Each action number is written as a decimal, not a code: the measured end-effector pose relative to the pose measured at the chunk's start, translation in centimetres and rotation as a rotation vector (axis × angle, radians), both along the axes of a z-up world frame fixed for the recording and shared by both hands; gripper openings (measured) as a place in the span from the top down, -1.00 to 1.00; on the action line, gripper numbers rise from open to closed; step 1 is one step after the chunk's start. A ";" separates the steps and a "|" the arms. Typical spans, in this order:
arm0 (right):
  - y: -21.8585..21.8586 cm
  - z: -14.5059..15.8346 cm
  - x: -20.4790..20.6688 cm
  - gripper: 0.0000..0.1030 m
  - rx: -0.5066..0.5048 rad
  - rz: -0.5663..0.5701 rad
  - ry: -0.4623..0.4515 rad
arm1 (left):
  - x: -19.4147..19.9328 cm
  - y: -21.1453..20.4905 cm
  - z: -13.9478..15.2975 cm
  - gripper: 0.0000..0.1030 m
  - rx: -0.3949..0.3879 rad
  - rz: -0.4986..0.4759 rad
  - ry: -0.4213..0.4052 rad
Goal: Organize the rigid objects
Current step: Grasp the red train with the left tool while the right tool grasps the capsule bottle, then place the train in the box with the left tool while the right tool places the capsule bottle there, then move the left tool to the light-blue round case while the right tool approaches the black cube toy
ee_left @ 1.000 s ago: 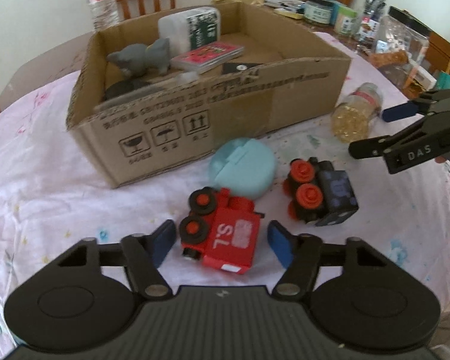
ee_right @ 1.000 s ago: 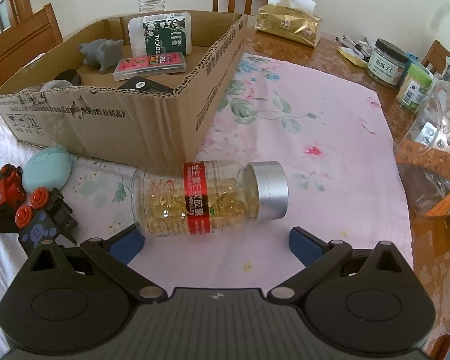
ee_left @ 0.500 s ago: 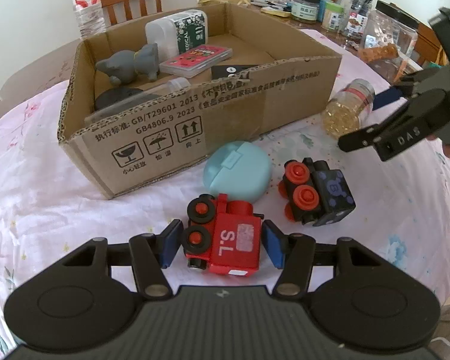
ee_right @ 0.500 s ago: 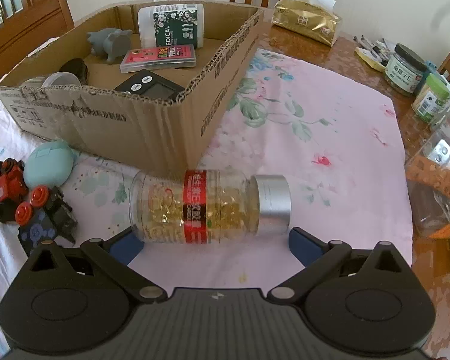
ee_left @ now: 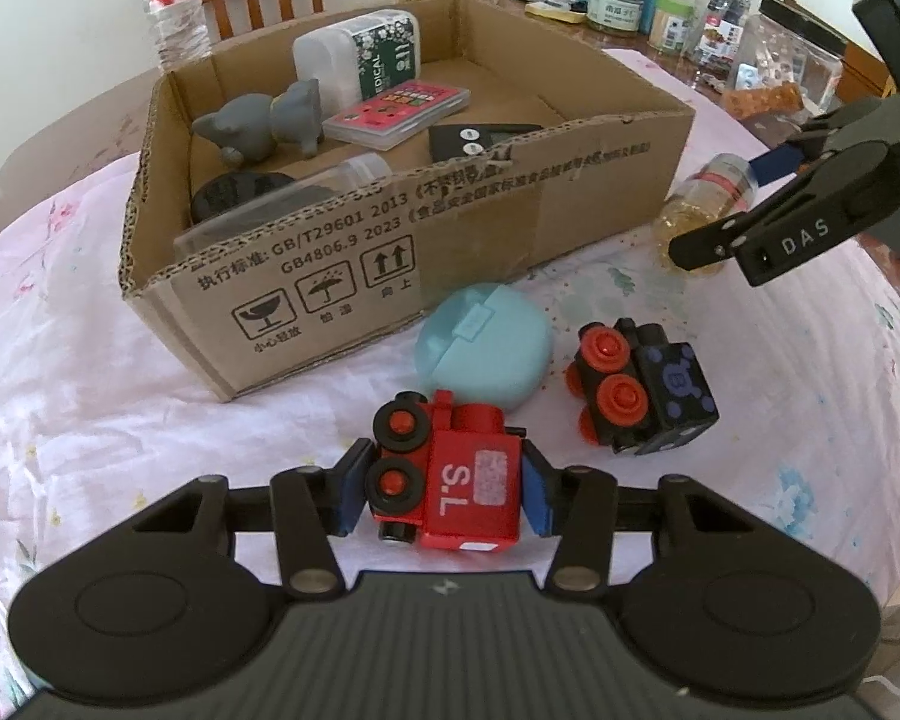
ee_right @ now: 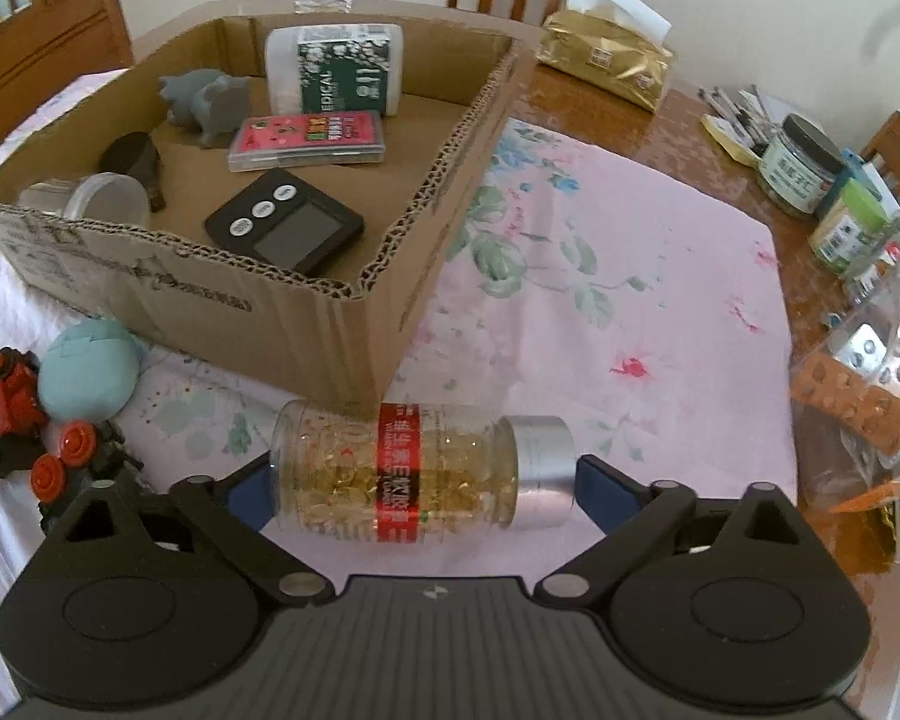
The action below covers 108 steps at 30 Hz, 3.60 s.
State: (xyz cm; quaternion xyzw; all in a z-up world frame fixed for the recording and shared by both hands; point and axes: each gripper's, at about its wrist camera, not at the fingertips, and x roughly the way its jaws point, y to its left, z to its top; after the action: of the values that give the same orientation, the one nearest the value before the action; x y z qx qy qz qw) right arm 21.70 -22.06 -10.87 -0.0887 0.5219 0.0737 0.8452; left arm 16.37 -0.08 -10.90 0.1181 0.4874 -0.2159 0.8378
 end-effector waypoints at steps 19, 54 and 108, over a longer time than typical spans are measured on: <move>-1.0 6.4 -1.2 -0.86 0.019 0.084 -0.023 | -0.1 0.9 6.7 0.06 -0.015 -0.050 0.019; 1.0 13.5 4.5 -0.86 0.067 0.179 -0.176 | 4.3 -2.6 10.4 -0.94 -0.078 0.083 -0.258; 3.2 7.9 -2.4 -1.00 0.200 0.088 -0.111 | -3.0 6.2 8.1 -0.99 0.025 0.404 -0.236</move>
State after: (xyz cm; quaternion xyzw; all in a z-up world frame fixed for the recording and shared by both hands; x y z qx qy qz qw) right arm 19.32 -18.83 -2.92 -0.0306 0.4601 0.1573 0.8733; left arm 13.37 6.14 -2.82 0.0530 0.4023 -0.0224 0.9137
